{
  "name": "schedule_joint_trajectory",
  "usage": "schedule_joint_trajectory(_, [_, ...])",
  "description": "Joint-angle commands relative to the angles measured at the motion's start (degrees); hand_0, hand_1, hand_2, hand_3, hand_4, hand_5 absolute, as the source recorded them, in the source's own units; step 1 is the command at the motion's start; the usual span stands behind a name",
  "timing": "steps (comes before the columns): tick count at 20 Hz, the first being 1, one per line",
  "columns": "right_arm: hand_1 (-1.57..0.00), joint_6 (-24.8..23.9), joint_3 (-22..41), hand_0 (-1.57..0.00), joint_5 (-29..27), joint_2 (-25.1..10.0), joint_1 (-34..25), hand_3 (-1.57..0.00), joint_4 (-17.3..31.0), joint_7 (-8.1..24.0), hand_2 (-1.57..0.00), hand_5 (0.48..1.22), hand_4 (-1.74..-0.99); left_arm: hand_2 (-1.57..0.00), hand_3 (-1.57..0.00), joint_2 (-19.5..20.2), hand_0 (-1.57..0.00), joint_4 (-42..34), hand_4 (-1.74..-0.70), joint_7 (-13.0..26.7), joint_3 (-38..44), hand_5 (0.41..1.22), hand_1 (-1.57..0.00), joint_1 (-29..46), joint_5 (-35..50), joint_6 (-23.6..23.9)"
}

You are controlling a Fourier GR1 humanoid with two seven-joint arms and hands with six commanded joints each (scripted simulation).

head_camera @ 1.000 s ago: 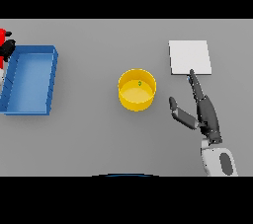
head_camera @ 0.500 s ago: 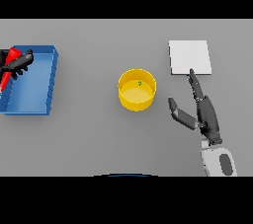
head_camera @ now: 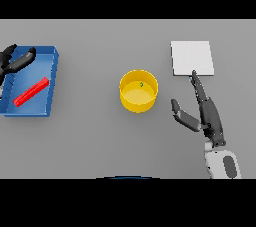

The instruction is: Pick up the red beaker and tilt it to pour out 1 green nut into yellow bowl. Pick up the yellow bowl and place it on the metallic measuring scale.

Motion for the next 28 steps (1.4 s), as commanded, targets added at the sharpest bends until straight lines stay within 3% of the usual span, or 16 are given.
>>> schedule_joint_trajectory(1, [0.0, 0.0, -0.1, 0.0, -0.2, 0.1, -0.4, 0.0, -0.2, 0.4, 0.0, 0.688, -1.176, -0.09, -0.08, 0.1, -0.11, -0.2, -0.71, -0.1, 0.0, 0.647, -0.09, 0.2, -0.4, 1.0])
schedule_joint_trajectory(3, [0.0, -1.3, 1.3, 0.0, 2.6, 0.8, 0.2, 0.0, 0.2, 1.6, 0.0, 0.672, -1.175, -0.06, -0.05, 0.1, -0.07, 0.1, -0.71, -1.8, 0.9, 0.658, -0.06, 0.0, -0.4, 2.3])
schedule_joint_trajectory(6, [0.0, 0.2, 3.1, 0.0, 5.6, -1.6, -1.4, 0.0, -0.5, 1.2, 0.0, 0.703, -1.132, -0.03, -0.02, -0.1, -0.03, -0.6, -0.71, -4.2, 1.4, 0.679, -0.03, 0.5, -0.5, 3.8])
schedule_joint_trajectory(9, [0.0, 5.4, 5.9, 0.0, 9.4, -7.0, -5.3, 0.0, 0.6, 1.3, 0.0, 0.728, -1.172, -0.01, -0.01, -0.1, -0.02, -0.3, -0.71, -4.1, 1.6, 0.683, -0.01, 0.3, -0.6, 4.3])
schedule_joint_trajectory(12, [0.0, 9.1, 11.0, 0.0, 18.8, -12.8, -11.6, 0.0, 1.9, 4.2, 0.0, 0.704, -1.216, -0.01, -0.01, -0.6, -0.01, -0.3, -0.72, -6.3, 2.1, 0.667, -0.01, 0.9, 0.4, 3.4])
schedule_joint_trajectory(16, [0.0, 13.7, 18.5, 0.0, 28.4, -18.2, -19.9, 0.0, 5.1, -0.3, 0.0, 0.702, -1.232, 0.0, 0.0, -0.3, 0.0, -1.7, -0.71, -5.9, 1.8, 0.669, 0.0, 1.2, 0.5, 3.6])
schedule_joint_trajectory(20, [0.0, 18.3, 23.2, 0.0, 32.9, -20.4, -27.2, 0.0, 9.7, -2.4, 0.0, 0.705, -1.213, 0.0, 0.0, -1.0, 0.0, -1.0, -0.71, -5.9, 1.8, 0.682, 0.0, 1.3, 0.8, 3.5])
schedule_joint_trajectory(24, [0.0, 22.0, 27.5, 0.0, 35.9, -20.4, -33.2, 0.0, 15.1, -4.7, 0.0, 0.705, -1.219, 0.0, 0.0, -0.8, 0.0, -1.4, -0.72, -6.7, 2.3, 0.688, 0.0, 1.7, 1.6, 3.2])
schedule_joint_trajectory(25, [0.0, 22.7, 28.4, 0.0, 36.8, -19.6, -34.4, 0.0, 16.8, -3.5, 0.0, 0.705, -1.223, 0.0, 0.0, -0.7, 0.0, -1.3, -0.72, -6.6, 2.4, 0.687, 0.0, 1.4, 1.5, 3.3])
schedule_joint_trajectory(28, [0.0, 23.8, 30.9, 0.0, 38.8, -18.7, -37.5, 0.0, 20.9, -3.8, 0.0, 0.702, -1.226, 0.0, 0.0, -0.2, 0.0, -1.7, -0.72, -7.1, 2.8, 0.686, 0.0, 2.0, 2.1, 3.0])
